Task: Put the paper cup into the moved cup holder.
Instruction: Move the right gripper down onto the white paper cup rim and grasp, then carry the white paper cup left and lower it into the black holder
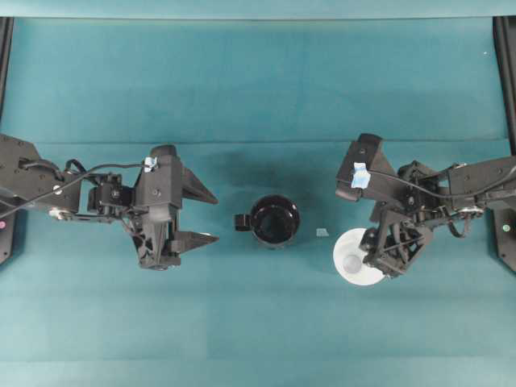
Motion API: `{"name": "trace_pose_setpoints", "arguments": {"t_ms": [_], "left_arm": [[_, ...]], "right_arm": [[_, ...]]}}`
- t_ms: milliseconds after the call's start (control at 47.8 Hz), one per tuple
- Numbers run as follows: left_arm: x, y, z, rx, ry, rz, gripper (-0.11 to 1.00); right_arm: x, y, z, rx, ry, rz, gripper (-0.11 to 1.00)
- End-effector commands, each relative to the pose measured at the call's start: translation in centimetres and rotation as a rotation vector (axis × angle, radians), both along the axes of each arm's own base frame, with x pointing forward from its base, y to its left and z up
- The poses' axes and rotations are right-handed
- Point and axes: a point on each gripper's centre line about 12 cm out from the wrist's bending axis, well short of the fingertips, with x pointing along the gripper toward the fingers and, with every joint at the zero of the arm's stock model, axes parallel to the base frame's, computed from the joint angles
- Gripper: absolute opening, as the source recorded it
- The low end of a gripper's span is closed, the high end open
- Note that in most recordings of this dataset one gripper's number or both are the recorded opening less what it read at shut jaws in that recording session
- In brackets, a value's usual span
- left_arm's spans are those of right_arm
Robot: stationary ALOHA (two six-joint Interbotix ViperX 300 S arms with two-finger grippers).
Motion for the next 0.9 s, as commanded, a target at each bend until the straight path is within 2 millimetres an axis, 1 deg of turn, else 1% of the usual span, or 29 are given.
{"name": "trace_pose_setpoints", "arguments": {"t_ms": [0, 21, 126, 188, 230, 377, 482, 670, 796, 879], "left_arm": [[0.2, -0.1, 0.7, -0.001, -0.026, -0.001, 0.83], [0.2, -0.1, 0.7, -0.001, -0.026, -0.001, 0.83], [0.2, -0.1, 0.7, 0.000, -0.026, -0.002, 0.83], [0.2, -0.1, 0.7, 0.000, -0.026, -0.002, 0.83], [0.2, -0.1, 0.7, 0.000, -0.026, -0.002, 0.83], [0.3, -0.1, 0.8, 0.000, -0.028, -0.003, 0.83], [0.2, -0.1, 0.7, -0.001, -0.026, -0.001, 0.83], [0.3, -0.1, 0.8, -0.021, -0.028, 0.011, 0.83], [0.2, -0.1, 0.7, -0.037, -0.024, 0.021, 0.83], [0.1, -0.1, 0.7, -0.038, -0.024, 0.021, 0.83]], "right_arm": [[0.5, 0.1, 0.6, 0.006, -0.023, -0.009, 0.49], [0.6, 0.1, 0.7, 0.006, -0.026, -0.009, 0.42], [0.7, 0.1, 0.9, 0.006, -0.032, -0.009, 0.17], [0.8, 0.1, 1.2, 0.007, -0.041, -0.009, 0.07], [0.9, 0.1, 1.5, 0.007, -0.046, -0.009, 0.02], [1.0, 0.2, 2.8, 0.009, -0.046, -0.009, 0.01], [1.2, 0.2, 4.2, 0.027, -0.039, -0.023, 0.01], [2.3, -0.4, 8.1, 0.046, -0.074, -0.050, 0.01], [3.5, -1.6, 11.0, 0.040, -0.144, -0.076, 0.01], [4.4, -2.2, 12.3, 0.030, -0.178, -0.085, 0.01]]}}
